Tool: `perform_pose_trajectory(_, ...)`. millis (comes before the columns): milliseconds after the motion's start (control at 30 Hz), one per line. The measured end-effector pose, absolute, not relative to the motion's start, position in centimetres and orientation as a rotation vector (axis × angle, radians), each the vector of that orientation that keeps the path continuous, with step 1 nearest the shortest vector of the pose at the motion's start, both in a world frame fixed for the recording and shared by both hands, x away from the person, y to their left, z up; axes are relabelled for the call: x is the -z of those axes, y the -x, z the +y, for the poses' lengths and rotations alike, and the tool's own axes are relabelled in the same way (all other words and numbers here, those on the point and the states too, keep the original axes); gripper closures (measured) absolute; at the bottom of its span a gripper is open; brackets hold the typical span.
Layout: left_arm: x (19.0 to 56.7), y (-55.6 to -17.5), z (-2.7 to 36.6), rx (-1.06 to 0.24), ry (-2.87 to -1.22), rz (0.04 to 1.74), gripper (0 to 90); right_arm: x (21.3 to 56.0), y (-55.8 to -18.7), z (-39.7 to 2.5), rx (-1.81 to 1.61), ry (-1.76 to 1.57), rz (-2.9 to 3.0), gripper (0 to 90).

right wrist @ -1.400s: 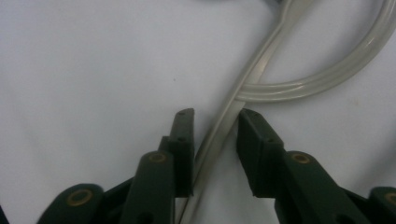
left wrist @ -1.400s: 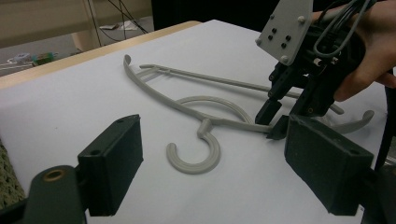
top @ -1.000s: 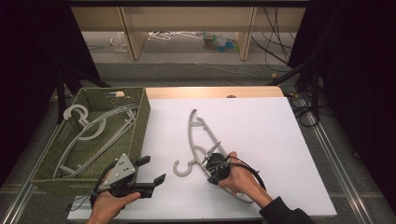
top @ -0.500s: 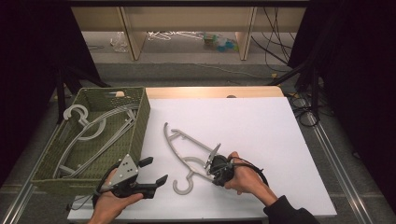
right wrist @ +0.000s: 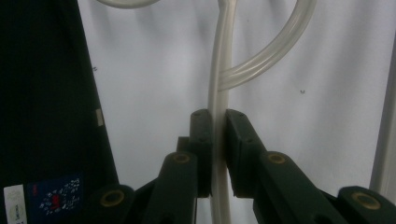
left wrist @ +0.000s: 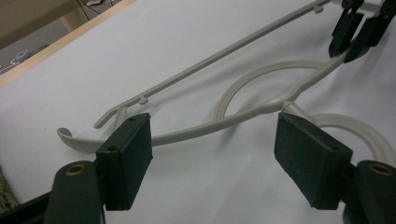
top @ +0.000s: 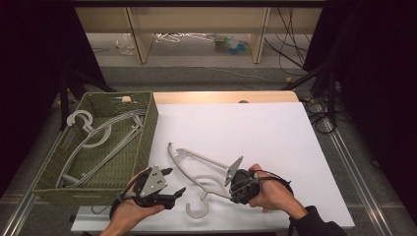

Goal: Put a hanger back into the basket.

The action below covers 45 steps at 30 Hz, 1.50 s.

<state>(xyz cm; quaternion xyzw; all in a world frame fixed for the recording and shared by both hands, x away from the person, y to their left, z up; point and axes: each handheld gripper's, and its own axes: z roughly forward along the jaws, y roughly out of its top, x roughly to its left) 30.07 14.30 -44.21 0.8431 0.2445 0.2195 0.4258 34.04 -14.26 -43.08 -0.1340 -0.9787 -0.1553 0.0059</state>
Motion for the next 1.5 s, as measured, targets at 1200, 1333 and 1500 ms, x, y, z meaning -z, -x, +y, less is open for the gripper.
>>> perform_pose_trajectory(1200,46.7,-31.7,10.2,-0.573,-2.367,0.211,43.4,41.3,-33.2,-15.0,0.519,0.281,-3.02,82.1)
perform_pose_trajectory(1333,46.8,-31.8,9.8,-0.567,-2.376,0.124,52.2,41.3,-33.2,-15.0,0.524,0.27,-3.01,82.1)
perform_pose_trajectory(1500,46.6,-31.6,9.5,-0.602,-2.384,0.031,62.5,41.4,-33.3,-15.1,0.531,0.26,-3.005,82.1)
